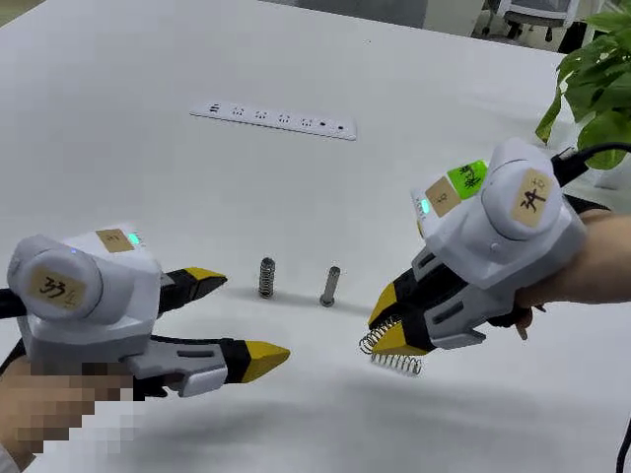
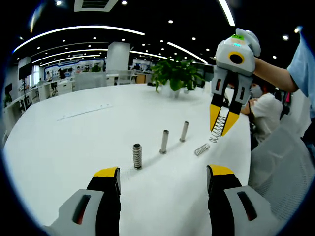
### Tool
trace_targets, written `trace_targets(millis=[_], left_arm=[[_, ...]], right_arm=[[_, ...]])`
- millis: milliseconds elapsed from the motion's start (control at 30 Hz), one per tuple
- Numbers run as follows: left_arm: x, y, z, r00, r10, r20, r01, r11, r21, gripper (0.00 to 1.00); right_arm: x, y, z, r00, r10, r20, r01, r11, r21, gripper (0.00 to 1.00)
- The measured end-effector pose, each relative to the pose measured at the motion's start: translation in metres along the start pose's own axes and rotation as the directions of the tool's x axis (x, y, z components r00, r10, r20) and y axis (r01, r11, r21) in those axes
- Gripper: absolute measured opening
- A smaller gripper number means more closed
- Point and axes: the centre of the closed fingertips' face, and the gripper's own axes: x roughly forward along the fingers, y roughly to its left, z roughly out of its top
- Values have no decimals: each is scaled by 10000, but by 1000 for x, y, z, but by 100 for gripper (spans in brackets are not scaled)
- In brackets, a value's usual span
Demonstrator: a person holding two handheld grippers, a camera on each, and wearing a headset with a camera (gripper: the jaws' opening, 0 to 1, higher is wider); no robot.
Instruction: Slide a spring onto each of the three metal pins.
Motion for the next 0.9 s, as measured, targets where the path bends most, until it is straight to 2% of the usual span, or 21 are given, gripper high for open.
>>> trace_targets(millis=[100,167,333,600,800,900], left_arm=[[-5,9,-1,9996,209,177,-206,9997,-140,78],[-5,11,-2,9995,190,232,-188,9998,-114,87],[-5,13,-4,9994,273,227,-267,9994,-240,100],[-3,12,-9,9998,183,37,-182,9995,-275,100],[-3,12,-7,9997,243,101,-240,9994,-248,100],[-3,9,-5,9996,260,124,-257,9994,-243,100]], right_arm=[[0,-3,0,9999,22,-98,-23,10000,-87,12],[0,-5,0,9998,22,-177,-25,9999,-145,12],[1,-14,-3,9987,0,-511,-18,9994,-359,12],[-1,-33,-7,9934,-164,-1136,64,9961,-878,12],[-2,-53,-4,9880,-332,-1509,144,9922,-1239,12],[-2,-58,-1,9867,-306,-1599,93,9911,-1326,12]])
